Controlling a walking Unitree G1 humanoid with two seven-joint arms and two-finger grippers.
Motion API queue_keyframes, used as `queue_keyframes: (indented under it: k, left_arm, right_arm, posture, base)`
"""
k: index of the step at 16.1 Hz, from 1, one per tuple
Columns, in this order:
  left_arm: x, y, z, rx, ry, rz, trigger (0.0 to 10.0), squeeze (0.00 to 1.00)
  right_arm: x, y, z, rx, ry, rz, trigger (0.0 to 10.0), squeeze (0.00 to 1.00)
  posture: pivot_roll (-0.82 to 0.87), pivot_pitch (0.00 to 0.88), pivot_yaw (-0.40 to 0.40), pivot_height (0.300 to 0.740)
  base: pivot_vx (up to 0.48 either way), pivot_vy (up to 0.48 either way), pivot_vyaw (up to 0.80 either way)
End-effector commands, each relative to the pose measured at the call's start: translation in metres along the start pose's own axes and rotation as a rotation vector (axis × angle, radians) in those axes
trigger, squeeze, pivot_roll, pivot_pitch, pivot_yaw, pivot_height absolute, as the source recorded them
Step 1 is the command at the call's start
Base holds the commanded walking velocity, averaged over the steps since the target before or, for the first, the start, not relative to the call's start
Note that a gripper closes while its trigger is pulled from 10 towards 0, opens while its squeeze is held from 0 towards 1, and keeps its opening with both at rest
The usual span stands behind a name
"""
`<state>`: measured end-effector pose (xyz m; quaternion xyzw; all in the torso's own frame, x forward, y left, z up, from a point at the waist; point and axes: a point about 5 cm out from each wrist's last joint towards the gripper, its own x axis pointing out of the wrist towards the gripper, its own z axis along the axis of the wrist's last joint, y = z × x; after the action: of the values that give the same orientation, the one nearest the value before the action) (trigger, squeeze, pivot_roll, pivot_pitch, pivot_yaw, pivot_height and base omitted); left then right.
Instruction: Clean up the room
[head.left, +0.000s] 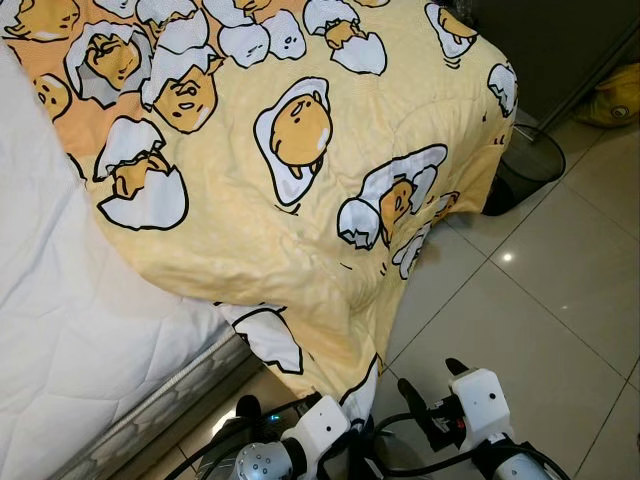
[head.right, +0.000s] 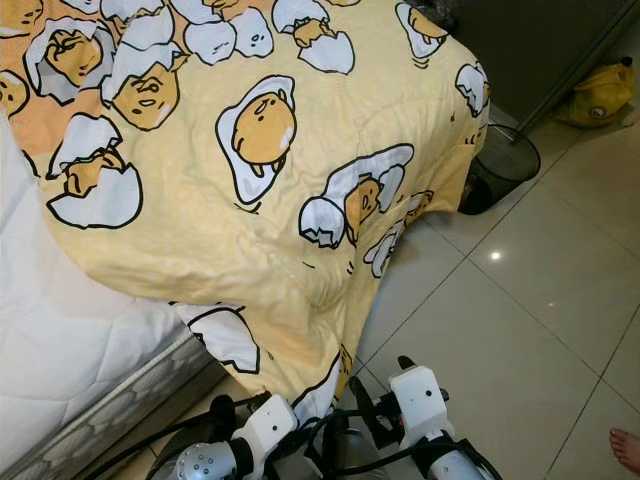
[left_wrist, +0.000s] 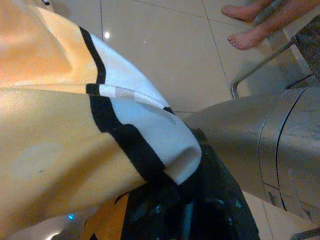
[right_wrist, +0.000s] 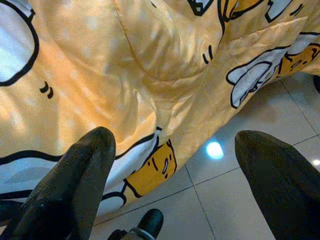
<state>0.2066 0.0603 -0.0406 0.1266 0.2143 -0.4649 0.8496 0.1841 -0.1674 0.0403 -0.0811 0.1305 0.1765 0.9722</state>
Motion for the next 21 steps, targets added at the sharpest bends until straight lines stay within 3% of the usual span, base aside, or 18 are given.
queue_keyframes:
  k: [1, 5, 7, 8, 9, 12, 14, 16, 17, 19, 21]
  left_arm:
    - [-0.002, -0.013, -0.012, -0.027, 0.038, -0.023, 10.0, 0.00]
    - [0.001, -0.023, -0.010, -0.036, 0.035, -0.068, 10.0, 0.00]
    - [0.007, -0.038, -0.004, -0.067, 0.007, -0.215, 10.0, 0.00]
    - [0.007, -0.038, -0.004, -0.067, 0.007, -0.215, 10.0, 0.00]
    - [0.013, -0.054, 0.003, -0.092, 0.001, -0.360, 10.0, 0.00]
    - [0.021, -0.072, 0.011, -0.104, 0.006, -0.489, 10.0, 0.00]
    - [0.028, -0.079, 0.018, -0.123, 0.017, -0.509, 10.0, 0.00]
    - [0.033, -0.074, 0.020, -0.069, 0.046, -0.440, 10.0, 0.00]
    - [0.032, -0.069, 0.018, -0.056, 0.058, -0.403, 10.0, 1.00]
    - [0.029, -0.056, 0.015, -0.057, 0.054, -0.323, 10.0, 1.00]
    - [0.017, -0.040, 0.011, -0.123, 0.005, -0.256, 10.0, 1.00]
  right_arm:
    - [-0.005, -0.001, -0.010, -0.004, 0.042, 0.005, 10.0, 0.00]
    - [-0.005, -0.001, -0.012, -0.004, 0.050, 0.014, 10.0, 0.00]
    - [-0.005, 0.000, -0.013, -0.006, 0.059, 0.030, 10.0, 0.00]
    - [-0.005, 0.000, -0.013, -0.006, 0.059, 0.030, 10.0, 0.00]
    - [-0.004, 0.000, -0.014, -0.014, 0.065, 0.043, 10.0, 0.00]
    - [-0.002, -0.001, -0.013, -0.025, 0.065, 0.054, 10.0, 0.00]
    - [0.001, -0.003, -0.012, -0.035, 0.065, 0.061, 10.0, 0.00]
    - [0.002, -0.003, -0.012, -0.045, 0.065, 0.069, 10.0, 0.00]
    - [0.002, -0.003, -0.011, -0.044, 0.058, 0.069, 10.0, 0.00]
    - [0.002, -0.004, -0.007, -0.019, 0.027, 0.041, 10.0, 0.00]
    - [0.003, -0.010, -0.005, -0.007, 0.013, 0.011, 10.0, 0.00]
  posture:
    - [-0.04, 0.349, -0.095, 0.740]
    - [-0.04, 0.346, -0.096, 0.740]
    - [-0.05, 0.342, -0.097, 0.740]
    - [-0.05, 0.342, -0.097, 0.740]
    - [-0.05, 0.336, -0.100, 0.740]
    - [-0.05, 0.330, -0.100, 0.740]
    - [-0.05, 0.324, -0.102, 0.740]
    - [-0.06, 0.323, -0.105, 0.740]
    - [-0.06, 0.324, -0.105, 0.740]
    - [-0.05, 0.321, -0.098, 0.740]
    - [-0.04, 0.305, -0.088, 0.740]
  base:
    - [-0.476, 0.000, 0.00]
    - [-0.225, 0.000, 0.00]
    - [0.000, 0.000, 0.00]
    - [0.000, 0.000, 0.00]
    - [0.000, 0.000, 0.00]
    - [0.000, 0.000, 0.00]
    - [0.000, 0.000, 0.00]
    - [0.000, 0.000, 0.00]
    - [0.000, 0.000, 0.00]
    - [0.000, 0.000, 0.00]
    - [0.000, 0.000, 0.00]
